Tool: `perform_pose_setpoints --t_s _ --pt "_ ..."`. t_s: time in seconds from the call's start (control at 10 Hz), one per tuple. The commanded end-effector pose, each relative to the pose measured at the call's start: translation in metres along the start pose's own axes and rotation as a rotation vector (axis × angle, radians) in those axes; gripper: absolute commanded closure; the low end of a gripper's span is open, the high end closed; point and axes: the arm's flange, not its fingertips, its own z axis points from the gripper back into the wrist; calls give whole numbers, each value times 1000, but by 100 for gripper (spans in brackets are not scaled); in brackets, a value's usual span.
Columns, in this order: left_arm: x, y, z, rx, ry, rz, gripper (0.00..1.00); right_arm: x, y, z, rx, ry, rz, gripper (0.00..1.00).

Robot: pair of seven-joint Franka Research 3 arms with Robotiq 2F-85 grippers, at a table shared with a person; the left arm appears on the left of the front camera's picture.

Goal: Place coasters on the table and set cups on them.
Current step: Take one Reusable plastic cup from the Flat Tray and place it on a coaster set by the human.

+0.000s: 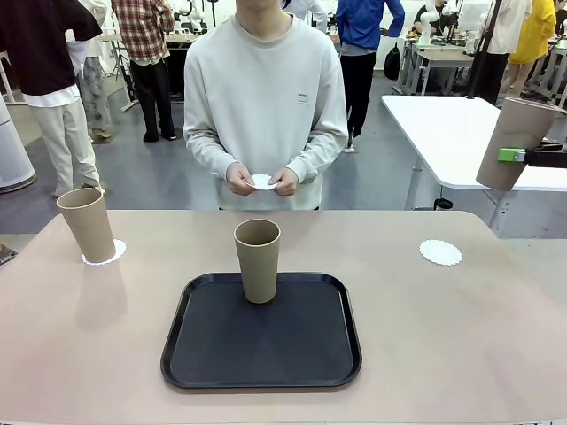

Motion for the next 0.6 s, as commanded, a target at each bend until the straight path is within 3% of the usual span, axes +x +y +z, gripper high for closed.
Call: perform_pose_setpoints --t_s 0.0,0.1,0.5 --pt "-1 -3 1 -6 -5 2 0 0 0 0 4 -2 0 17" --pt "-1 -3 1 -6 -5 2 0 -13 -4 -3 189 65 59 17" --pt "-1 -3 1 -6 -5 2 0 -69 -35 3 209 51 107 17"
